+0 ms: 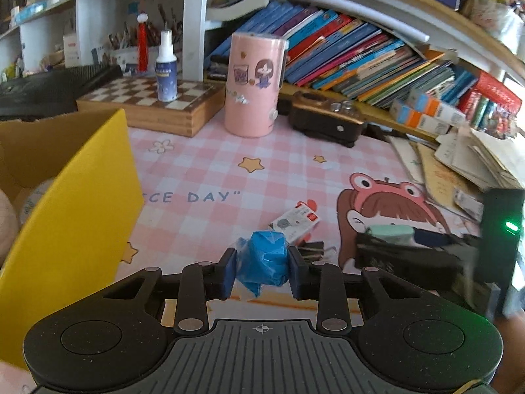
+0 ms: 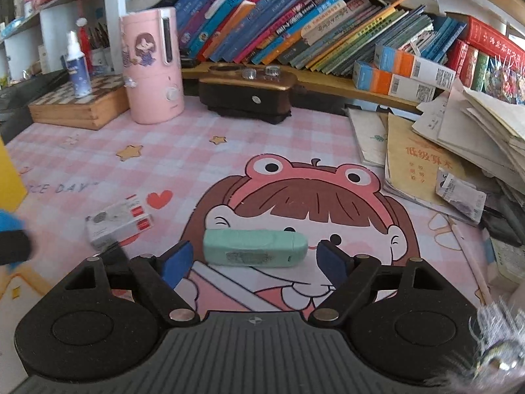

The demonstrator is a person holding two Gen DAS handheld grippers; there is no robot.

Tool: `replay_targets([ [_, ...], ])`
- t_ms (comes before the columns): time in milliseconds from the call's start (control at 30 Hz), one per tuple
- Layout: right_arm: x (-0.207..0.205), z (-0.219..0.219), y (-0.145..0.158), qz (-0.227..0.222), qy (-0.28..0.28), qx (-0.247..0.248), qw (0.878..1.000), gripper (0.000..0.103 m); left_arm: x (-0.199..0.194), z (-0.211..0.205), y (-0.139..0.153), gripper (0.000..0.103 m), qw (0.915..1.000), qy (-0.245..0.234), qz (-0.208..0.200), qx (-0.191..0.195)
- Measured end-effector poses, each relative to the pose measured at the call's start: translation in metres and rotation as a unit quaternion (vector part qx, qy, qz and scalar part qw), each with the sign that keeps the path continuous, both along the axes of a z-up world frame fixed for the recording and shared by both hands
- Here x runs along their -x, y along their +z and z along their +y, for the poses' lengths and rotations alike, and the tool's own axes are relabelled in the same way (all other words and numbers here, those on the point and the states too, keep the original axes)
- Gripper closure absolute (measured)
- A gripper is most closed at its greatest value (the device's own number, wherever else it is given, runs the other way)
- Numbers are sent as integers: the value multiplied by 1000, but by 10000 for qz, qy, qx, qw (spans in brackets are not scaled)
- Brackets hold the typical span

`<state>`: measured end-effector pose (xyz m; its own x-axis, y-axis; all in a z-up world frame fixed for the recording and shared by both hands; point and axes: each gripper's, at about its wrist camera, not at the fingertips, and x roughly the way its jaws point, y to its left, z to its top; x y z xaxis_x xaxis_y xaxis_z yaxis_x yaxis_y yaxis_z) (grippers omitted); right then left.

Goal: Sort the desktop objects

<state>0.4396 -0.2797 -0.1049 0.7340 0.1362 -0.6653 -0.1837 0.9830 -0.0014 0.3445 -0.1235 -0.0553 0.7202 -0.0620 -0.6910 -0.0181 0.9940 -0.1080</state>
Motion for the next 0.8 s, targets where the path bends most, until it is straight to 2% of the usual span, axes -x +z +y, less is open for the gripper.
replay_targets([
  [100,-5,-2,-4,30,-1,-69,10000,28,11,-3,6,72,9998,-134,-89,-100],
  [167,-5,-3,-5,27,-31,-73,10000,36,14,-5,10,72,9997,-181,-128,-89],
  [300,-3,-5,-3,-32,-120,-143,9998,36,19,-5,16,72,9995,-181,-238,-40],
  [467,9,-12,14,-188,-175,-266,9993,36,26,-2,23,72,9991,-229,-363,50],
  [800,69,-16,59,-328,-117,-319,9989,36,65,8,42,73,9966,-382,-680,263],
])
